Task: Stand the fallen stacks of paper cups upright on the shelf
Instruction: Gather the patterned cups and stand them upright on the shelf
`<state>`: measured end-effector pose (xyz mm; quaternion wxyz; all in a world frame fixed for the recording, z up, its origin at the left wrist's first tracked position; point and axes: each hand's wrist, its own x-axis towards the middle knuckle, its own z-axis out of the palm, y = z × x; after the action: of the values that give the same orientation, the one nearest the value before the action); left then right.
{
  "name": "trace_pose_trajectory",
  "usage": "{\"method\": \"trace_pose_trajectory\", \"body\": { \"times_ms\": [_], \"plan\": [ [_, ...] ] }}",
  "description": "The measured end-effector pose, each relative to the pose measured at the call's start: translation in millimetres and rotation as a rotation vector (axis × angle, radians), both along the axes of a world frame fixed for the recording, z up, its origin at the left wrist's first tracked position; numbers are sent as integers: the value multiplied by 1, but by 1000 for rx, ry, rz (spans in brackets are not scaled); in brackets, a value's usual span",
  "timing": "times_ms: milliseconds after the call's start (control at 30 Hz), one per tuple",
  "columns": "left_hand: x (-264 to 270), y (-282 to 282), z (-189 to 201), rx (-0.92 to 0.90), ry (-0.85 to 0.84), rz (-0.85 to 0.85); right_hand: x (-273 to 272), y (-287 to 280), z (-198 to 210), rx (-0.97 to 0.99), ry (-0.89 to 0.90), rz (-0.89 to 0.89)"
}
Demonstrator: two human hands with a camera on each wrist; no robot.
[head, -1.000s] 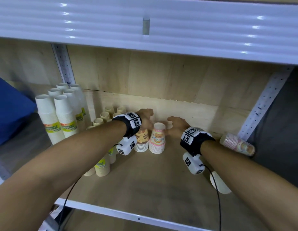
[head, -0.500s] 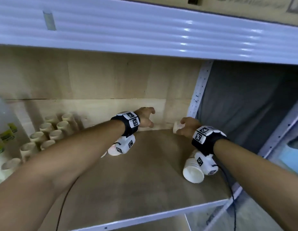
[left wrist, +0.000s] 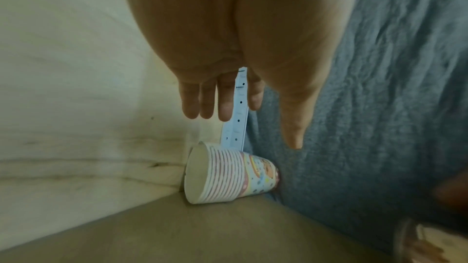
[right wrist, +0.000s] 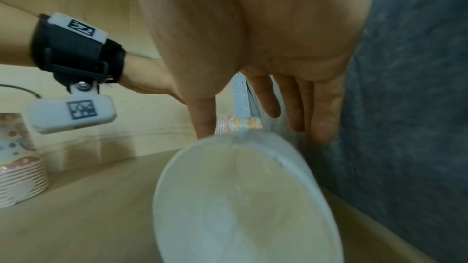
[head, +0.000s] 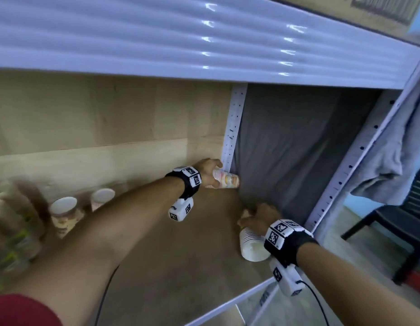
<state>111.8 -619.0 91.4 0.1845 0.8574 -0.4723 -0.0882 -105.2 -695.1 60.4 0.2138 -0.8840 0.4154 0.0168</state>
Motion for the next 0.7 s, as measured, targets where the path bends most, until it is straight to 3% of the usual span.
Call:
{"method": "trace_pose_trajectory", "body": {
  "times_ms": [333,700],
  "plan": [
    [28,-47,-35,66,-85,-31,-12,6,-33,144,-8,-25],
    [41,-70,-47,179,-264,-121,-13,-1,-47,184,-58,-13]
  ]
}}
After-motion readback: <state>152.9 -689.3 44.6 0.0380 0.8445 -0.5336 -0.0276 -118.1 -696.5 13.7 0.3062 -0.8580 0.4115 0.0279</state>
